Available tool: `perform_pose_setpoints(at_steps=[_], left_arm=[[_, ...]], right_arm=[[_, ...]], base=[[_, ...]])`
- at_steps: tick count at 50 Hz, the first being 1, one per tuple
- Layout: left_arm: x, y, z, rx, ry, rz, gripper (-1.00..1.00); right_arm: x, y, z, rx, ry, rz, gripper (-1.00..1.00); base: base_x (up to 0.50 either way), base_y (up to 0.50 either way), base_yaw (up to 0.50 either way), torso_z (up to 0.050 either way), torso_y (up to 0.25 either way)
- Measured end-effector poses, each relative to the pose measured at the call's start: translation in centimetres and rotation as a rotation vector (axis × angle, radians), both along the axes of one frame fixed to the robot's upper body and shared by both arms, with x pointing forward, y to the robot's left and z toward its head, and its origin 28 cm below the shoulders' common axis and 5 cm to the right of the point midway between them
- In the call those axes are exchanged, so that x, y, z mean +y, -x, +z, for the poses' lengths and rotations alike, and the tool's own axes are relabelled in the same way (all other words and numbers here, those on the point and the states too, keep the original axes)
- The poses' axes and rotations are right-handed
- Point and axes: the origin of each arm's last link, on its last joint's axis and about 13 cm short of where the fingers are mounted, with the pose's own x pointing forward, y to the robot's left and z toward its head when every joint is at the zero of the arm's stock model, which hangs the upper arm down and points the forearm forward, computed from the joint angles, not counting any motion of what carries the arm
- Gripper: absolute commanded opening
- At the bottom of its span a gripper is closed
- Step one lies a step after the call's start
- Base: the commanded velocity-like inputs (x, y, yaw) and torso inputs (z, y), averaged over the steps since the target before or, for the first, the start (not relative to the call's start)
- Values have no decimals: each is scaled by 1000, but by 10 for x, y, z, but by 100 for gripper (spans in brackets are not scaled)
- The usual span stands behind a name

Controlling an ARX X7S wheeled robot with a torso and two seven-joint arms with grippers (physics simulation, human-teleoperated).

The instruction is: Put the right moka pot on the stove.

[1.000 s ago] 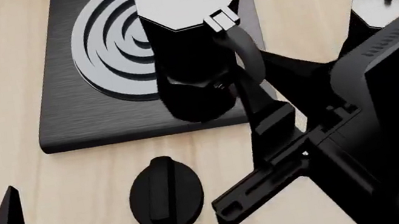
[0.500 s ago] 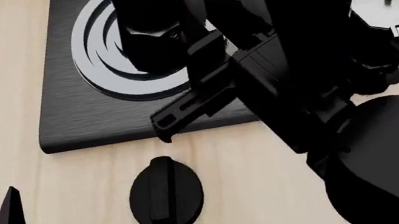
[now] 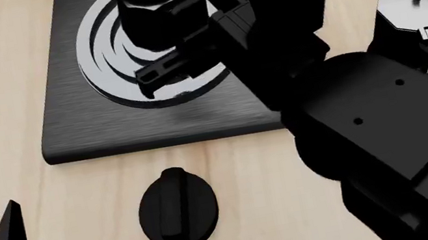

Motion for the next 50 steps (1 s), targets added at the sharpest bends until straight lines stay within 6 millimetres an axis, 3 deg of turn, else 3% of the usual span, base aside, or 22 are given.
perform_pose_setpoints(at_steps=[21,50], left_arm=[[0,1,0,-11,0,-9,100],[0,2,1,-20,3,-11,100]], right_arm=[[17,-32,-11,4,3,-18,-100],[29,-63,-49,11,51,-61,-100]], base=[[0,0,0,0,1],[0,0,0,0,1]])
